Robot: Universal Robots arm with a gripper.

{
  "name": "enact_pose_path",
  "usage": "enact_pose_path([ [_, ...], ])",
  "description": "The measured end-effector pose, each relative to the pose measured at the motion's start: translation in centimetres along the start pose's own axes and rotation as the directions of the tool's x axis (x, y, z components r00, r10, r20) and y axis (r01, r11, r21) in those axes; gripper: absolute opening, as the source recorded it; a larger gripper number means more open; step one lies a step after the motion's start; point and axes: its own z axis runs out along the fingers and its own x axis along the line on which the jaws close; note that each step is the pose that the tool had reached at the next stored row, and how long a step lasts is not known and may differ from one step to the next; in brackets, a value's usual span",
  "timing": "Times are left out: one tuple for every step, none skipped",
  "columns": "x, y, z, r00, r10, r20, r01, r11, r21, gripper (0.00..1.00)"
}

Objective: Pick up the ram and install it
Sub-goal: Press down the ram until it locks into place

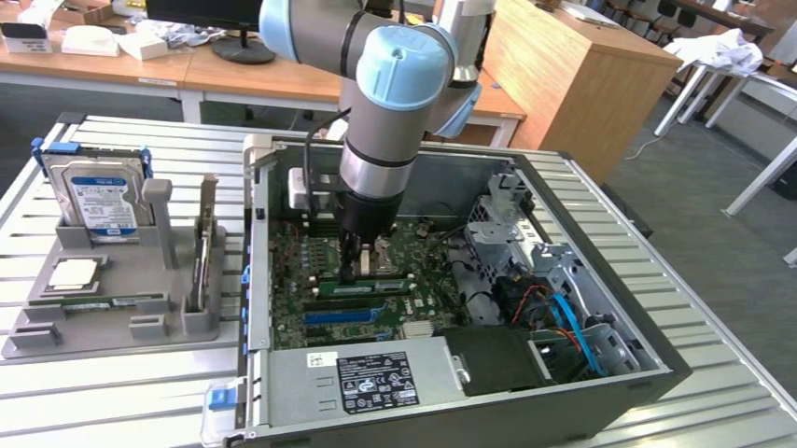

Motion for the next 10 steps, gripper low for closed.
enact_pose_path([
  [0.00, 0.00, 0.00, 1.0000, 0.000, 0.0000, 0.000, 1.0000, 0.0000, 0.10],
  [0.00, 0.00, 0.00, 1.0000, 0.000, 0.0000, 0.000, 1.0000, 0.0001, 0.10],
  [0.00, 0.00, 0.00, 1.0000, 0.000, 0.0000, 0.000, 1.0000, 0.0001, 0.10],
  [0.00, 0.00, 0.00, 1.0000, 0.000, 0.0001, 0.000, 1.0000, 0.0001, 0.10],
  [0.00, 0.00, 0.01, 1.0000, 0.000, 0.0000, 0.000, 1.0000, 0.0001, 0.10],
  [0.00, 0.00, 0.02, 1.0000, 0.000, 0.0000, 0.000, 1.0000, 0.0000, 0.10],
  [0.00, 0.00, 0.07, 1.0000, 0.000, 0.0002, 0.000, 1.0000, 0.0000, 0.10],
  [0.00, 0.00, 0.09, 1.0000, 0.000, -0.0001, 0.000, 1.0000, -0.0001, 0.10],
  [0.01, 0.00, 0.09, 1.0000, 0.000, -0.0002, 0.000, 1.0000, -0.0001, 0.10],
  [0.01, 0.00, 0.09, 1.0000, 0.000, -0.0002, 0.000, 1.0000, -0.0001, 0.10],
])
